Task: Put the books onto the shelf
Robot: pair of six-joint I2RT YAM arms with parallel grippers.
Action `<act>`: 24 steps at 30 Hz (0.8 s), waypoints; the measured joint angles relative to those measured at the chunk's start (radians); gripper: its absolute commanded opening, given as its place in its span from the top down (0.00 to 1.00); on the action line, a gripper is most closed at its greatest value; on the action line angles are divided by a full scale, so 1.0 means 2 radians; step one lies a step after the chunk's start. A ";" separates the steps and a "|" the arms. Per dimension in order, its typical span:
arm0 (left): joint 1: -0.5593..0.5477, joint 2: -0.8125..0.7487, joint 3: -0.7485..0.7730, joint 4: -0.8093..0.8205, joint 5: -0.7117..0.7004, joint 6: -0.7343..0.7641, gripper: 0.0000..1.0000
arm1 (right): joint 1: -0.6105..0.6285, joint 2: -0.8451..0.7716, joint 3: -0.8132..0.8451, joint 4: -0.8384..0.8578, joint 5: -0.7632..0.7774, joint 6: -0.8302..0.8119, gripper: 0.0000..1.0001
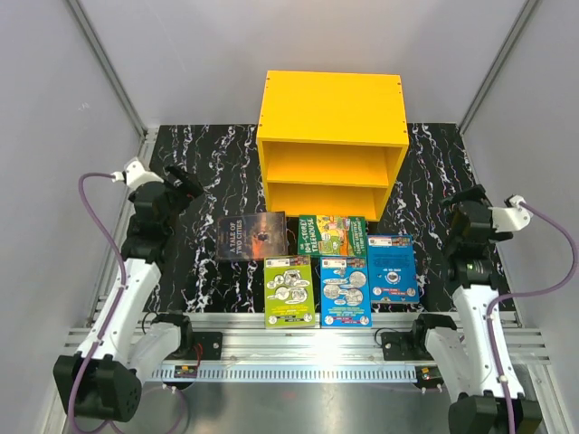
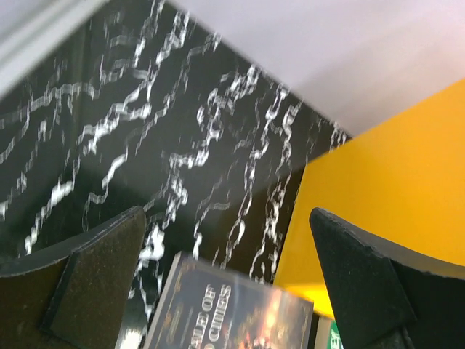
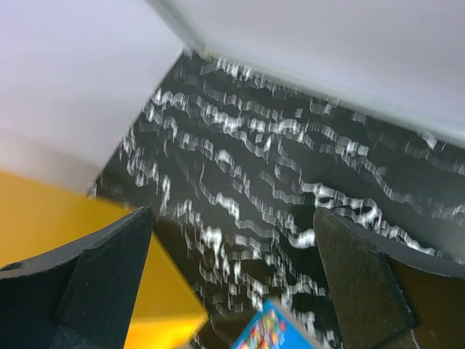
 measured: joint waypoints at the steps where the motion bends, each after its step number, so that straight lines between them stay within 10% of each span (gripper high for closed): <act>1: 0.000 -0.006 -0.006 -0.014 0.001 -0.008 0.01 | 0.000 -0.010 -0.009 -0.010 -0.014 0.006 0.00; 10: 0.008 -0.005 -0.019 -0.094 0.012 -0.069 0.01 | 0.000 -0.167 -0.075 -0.056 -0.166 0.084 0.00; 24: -0.013 0.171 -0.084 -0.031 0.086 -0.085 0.01 | 0.011 -0.098 -0.151 -0.058 -0.397 0.127 0.04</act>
